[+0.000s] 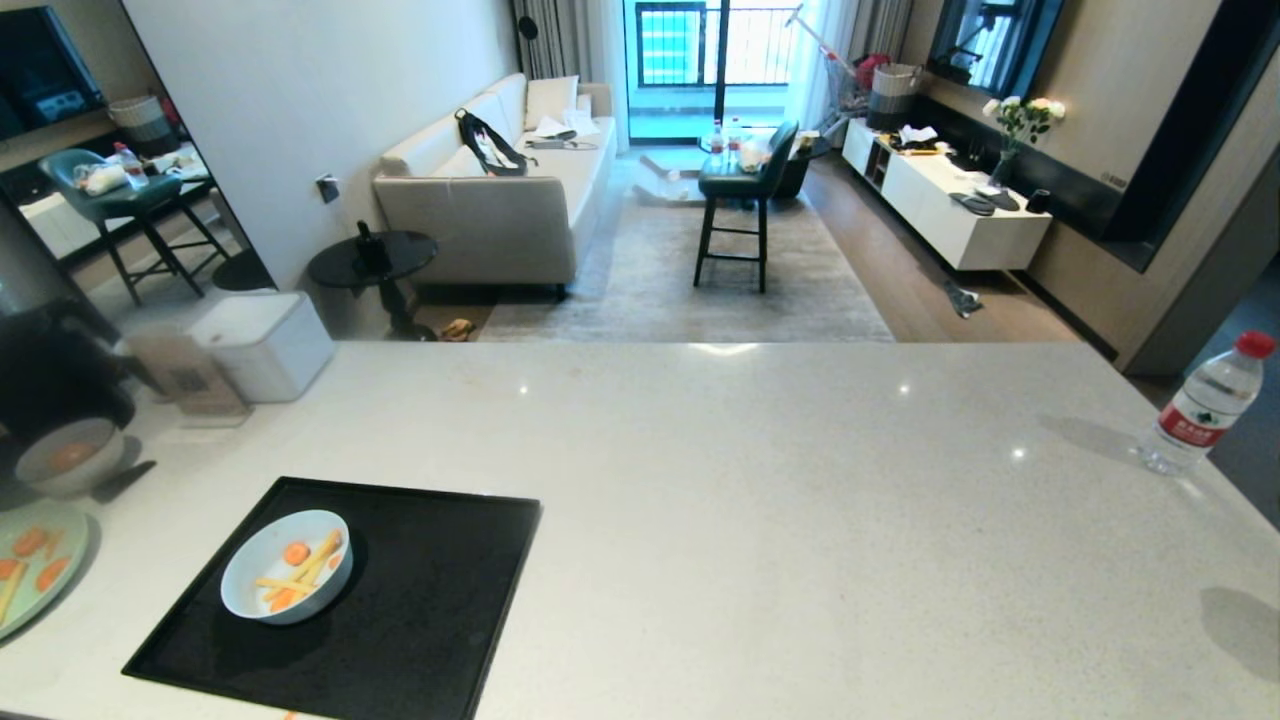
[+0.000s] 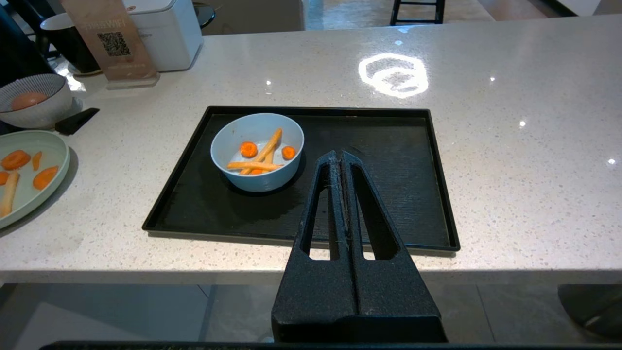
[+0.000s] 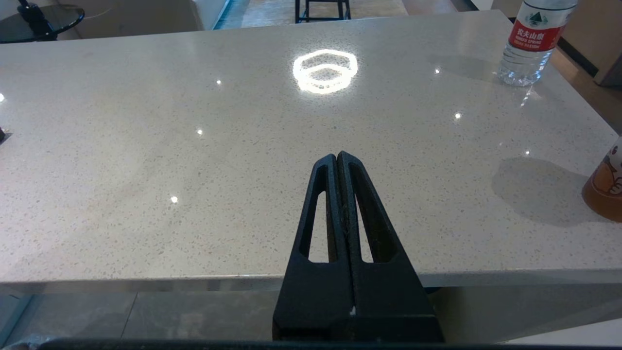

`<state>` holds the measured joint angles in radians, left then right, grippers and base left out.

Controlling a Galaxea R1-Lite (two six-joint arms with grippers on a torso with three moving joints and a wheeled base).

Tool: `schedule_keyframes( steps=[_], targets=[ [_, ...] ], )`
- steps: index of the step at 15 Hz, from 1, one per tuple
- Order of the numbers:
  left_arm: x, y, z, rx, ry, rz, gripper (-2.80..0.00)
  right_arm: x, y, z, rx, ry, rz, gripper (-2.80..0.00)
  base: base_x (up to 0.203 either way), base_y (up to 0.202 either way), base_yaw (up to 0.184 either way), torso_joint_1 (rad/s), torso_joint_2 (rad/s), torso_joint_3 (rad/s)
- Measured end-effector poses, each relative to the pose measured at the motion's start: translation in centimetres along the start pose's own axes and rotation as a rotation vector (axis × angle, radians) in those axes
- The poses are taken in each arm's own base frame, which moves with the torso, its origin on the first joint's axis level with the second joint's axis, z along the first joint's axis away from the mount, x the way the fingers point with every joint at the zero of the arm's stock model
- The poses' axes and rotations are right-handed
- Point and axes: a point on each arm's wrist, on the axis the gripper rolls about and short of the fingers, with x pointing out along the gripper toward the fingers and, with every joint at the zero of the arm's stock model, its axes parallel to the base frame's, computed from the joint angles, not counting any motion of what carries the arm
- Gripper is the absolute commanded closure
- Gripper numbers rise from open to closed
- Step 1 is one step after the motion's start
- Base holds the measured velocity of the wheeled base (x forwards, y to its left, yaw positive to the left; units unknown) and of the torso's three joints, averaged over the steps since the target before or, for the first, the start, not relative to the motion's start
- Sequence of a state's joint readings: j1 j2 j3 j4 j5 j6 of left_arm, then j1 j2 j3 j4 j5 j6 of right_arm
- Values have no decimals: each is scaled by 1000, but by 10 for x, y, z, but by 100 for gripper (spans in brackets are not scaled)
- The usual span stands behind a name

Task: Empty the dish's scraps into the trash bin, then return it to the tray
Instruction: Pick up the bowl with leftover food

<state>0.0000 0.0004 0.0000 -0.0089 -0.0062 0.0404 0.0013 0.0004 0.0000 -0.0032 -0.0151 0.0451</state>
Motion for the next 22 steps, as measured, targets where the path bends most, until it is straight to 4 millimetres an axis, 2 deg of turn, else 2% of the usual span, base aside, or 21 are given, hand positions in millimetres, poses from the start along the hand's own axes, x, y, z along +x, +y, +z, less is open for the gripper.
schedule_keyframes(
  steps=[22],
  targets=[
    [0, 0, 0, -30, -1, 3, 0, 0, 0, 0, 3, 1, 0, 0, 0, 0, 0, 0, 0, 0]
  ],
)
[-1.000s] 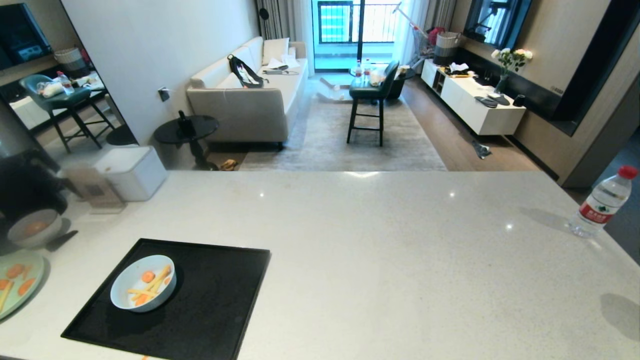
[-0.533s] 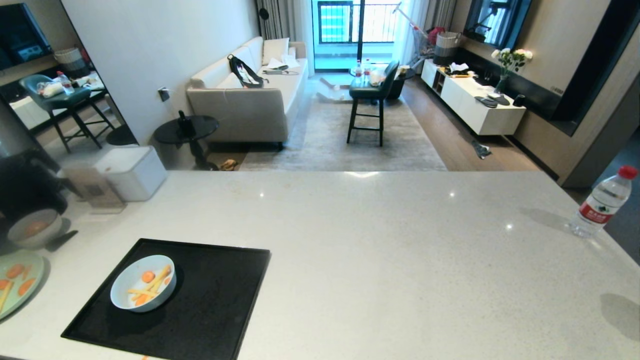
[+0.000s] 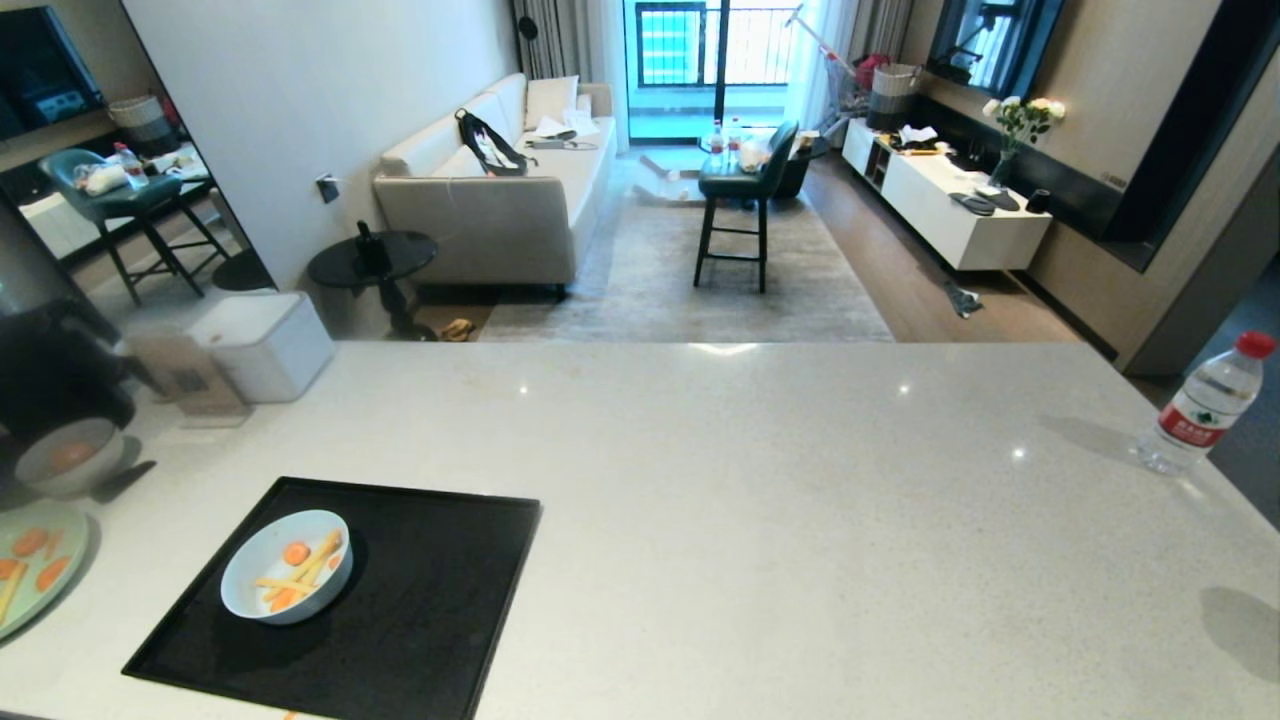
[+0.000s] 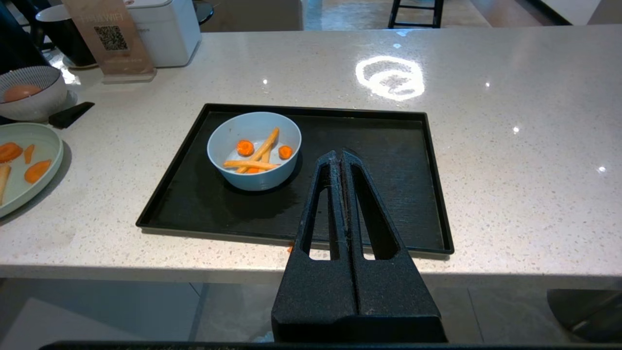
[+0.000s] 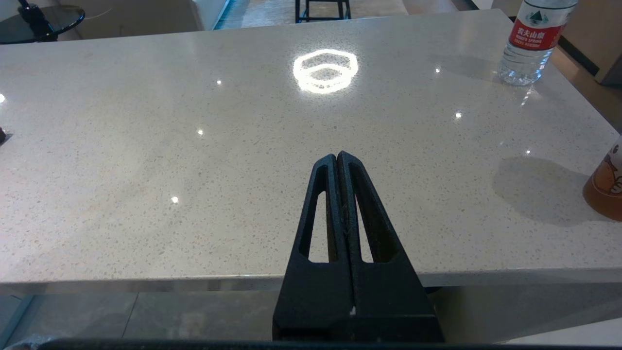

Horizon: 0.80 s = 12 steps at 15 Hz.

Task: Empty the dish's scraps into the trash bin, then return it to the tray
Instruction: Pick up the bowl with leftover food

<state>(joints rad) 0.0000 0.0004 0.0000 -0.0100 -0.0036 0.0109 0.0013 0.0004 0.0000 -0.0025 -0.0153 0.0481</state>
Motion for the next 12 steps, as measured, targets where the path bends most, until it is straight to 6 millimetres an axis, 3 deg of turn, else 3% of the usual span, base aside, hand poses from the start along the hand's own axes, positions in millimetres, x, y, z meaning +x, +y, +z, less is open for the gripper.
schedule_keyframes(
  steps=[8, 12],
  targets=[
    [-1, 0, 4, -17, -4, 1, 0, 0, 0, 0, 0, 0, 0, 0, 0, 0, 0, 0, 0, 0],
    [-7, 1, 46, -17, 34, 3, 0, 0, 0, 0, 0, 0, 0, 0, 0, 0, 0, 0, 0, 0]
  ],
)
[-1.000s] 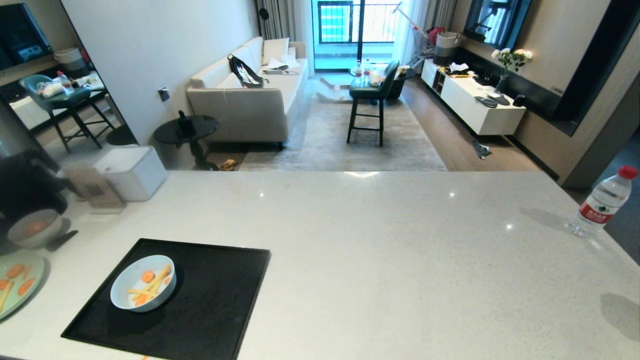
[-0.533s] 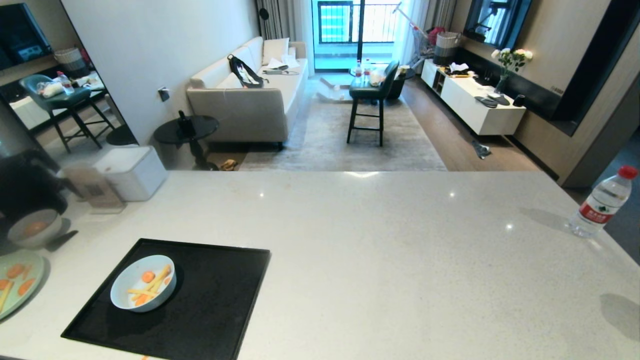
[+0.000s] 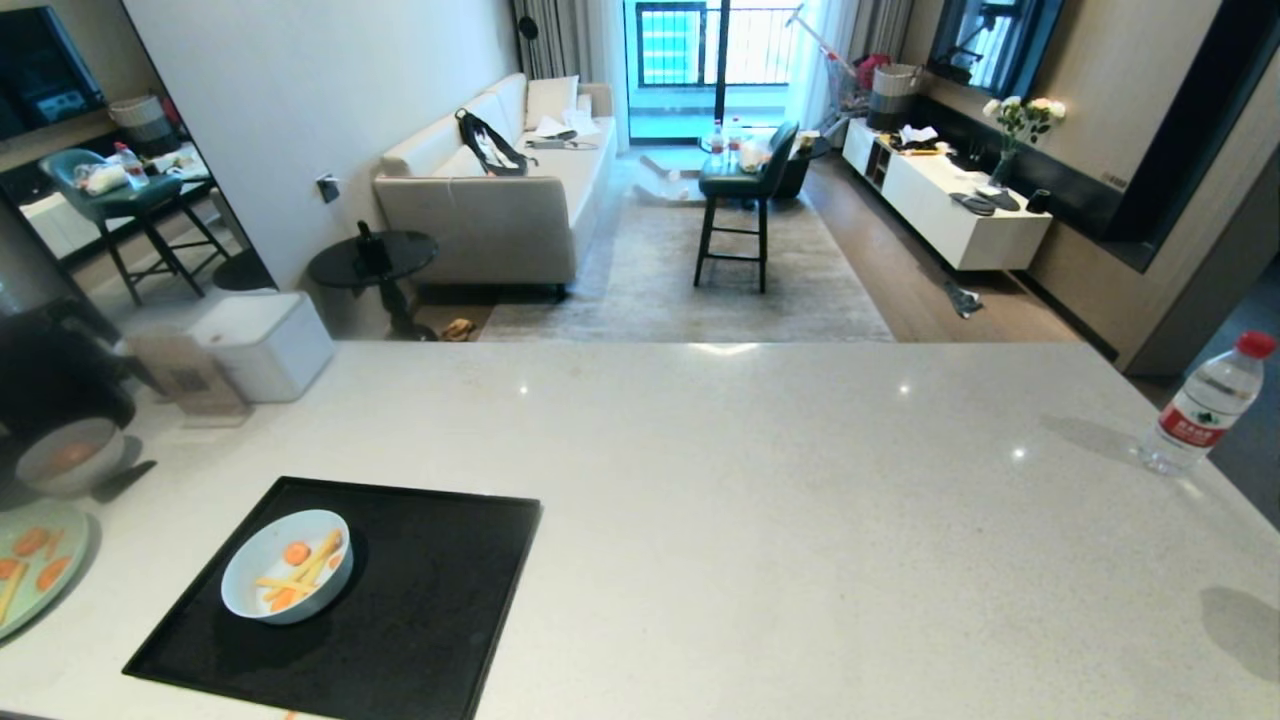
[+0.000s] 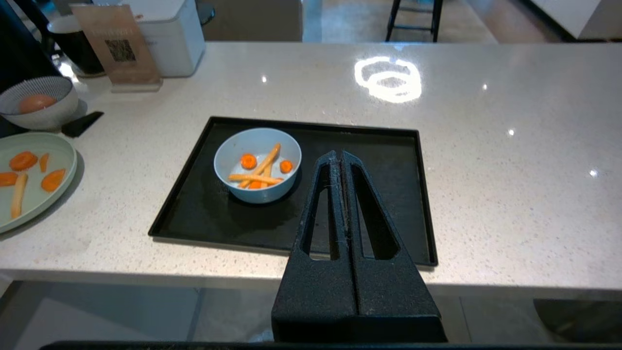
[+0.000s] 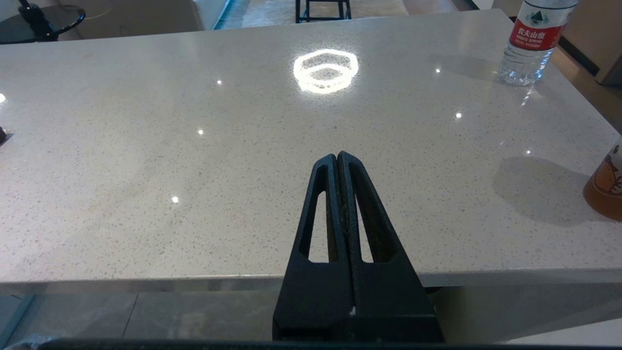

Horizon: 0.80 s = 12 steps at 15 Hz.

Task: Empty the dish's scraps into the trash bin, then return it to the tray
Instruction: Pick up the bowl with leftover food

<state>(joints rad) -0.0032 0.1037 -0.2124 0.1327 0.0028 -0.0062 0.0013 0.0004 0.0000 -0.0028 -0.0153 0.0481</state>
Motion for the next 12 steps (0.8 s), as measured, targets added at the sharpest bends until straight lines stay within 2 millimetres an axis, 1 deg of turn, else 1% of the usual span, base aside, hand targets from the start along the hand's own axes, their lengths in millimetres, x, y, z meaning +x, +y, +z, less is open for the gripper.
schedule_keyframes(
  steps=[2, 4, 5, 8, 12],
  targets=[
    [6, 0, 22, 1, 80, 8, 0, 0, 0, 0, 0, 0, 0, 0, 0, 0, 0, 0, 0, 0],
    [22, 1, 44, 4, 168, 38, 0, 0, 0, 0, 0, 0, 0, 0, 0, 0, 0, 0, 0, 0],
    [34, 1, 55, 8, 217, 65, 0, 0, 0, 0, 0, 0, 0, 0, 0, 0, 0, 0, 0, 0],
    [75, 5, 78, 35, 360, 195, 0, 0, 0, 0, 0, 0, 0, 0, 0, 0, 0, 0, 0, 0],
    [145, 16, 100, 51, 529, 305, 0, 0, 0, 0, 0, 0, 0, 0, 0, 0, 0, 0, 0, 0]
  ],
)
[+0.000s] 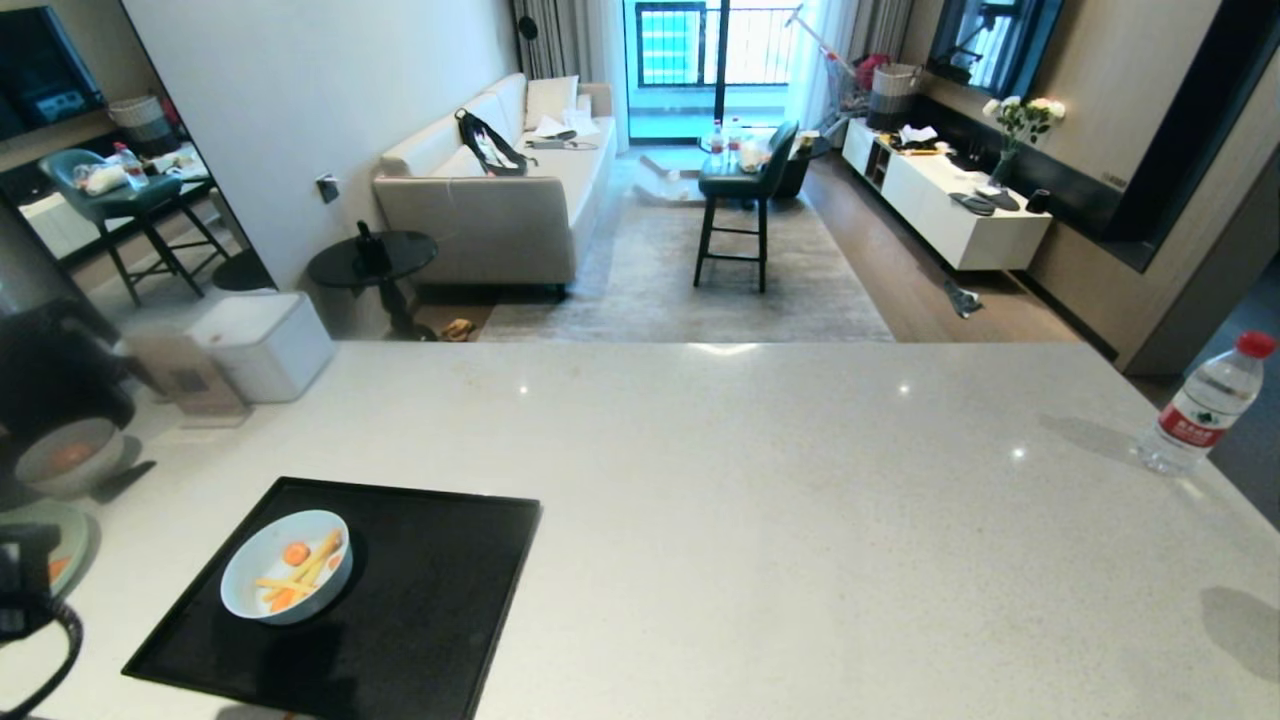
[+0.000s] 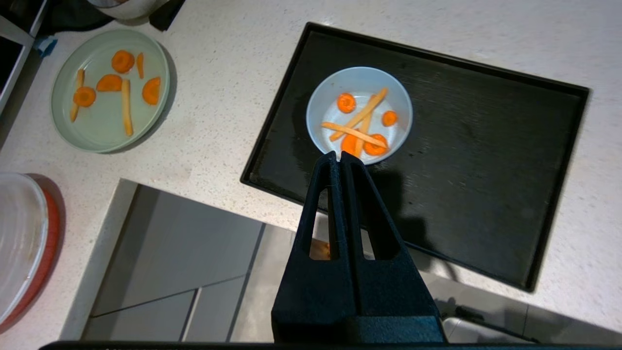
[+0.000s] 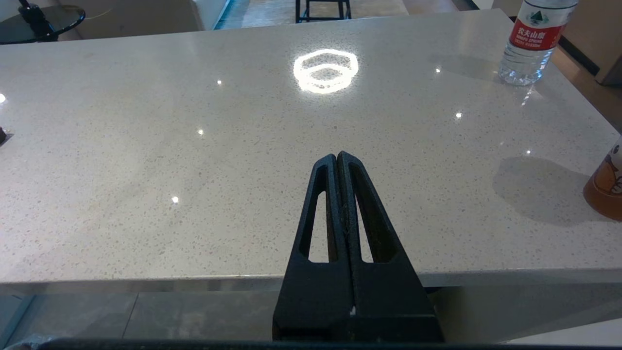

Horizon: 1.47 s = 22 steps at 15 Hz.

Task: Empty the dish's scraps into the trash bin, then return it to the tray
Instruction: Pick up the bowl with leftover food

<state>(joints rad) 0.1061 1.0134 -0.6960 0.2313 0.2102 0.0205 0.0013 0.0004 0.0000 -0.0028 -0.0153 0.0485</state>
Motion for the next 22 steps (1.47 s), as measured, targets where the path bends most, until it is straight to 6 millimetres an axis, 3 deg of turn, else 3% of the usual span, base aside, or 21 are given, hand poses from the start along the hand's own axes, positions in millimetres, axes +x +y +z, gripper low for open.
schedule_keyframes(
  steps=[3, 6, 9, 10, 11, 17, 22],
  targets=[
    [55, 3, 31, 47, 127, 40, 0, 0, 0, 0, 0, 0, 0, 0, 0, 0, 0, 0, 0, 0],
    [110, 27, 53, 129, 203, -14, 0, 0, 0, 0, 0, 0, 0, 0, 0, 0, 0, 0, 0, 0],
    [157, 54, 55, 248, 252, -114, 0, 0, 0, 0, 0, 0, 0, 0, 0, 0, 0, 0, 0, 0],
    [168, 59, 51, 265, 278, -126, -190, 0, 0, 0, 0, 0, 0, 0, 0, 0, 0, 0, 0, 0],
    [178, 62, 45, 266, 309, -134, -280, 0, 0, 0, 0, 0, 0, 0, 0, 0, 0, 0, 0, 0],
    [218, 63, 18, 279, 438, -187, -280, 0, 0, 0, 0, 0, 0, 0, 0, 0, 0, 0, 0, 0],
    [231, 55, 8, 289, 483, -219, -280, 0, 0, 0, 0, 0, 0, 0, 0, 0, 0, 0, 0, 0]
  ],
)
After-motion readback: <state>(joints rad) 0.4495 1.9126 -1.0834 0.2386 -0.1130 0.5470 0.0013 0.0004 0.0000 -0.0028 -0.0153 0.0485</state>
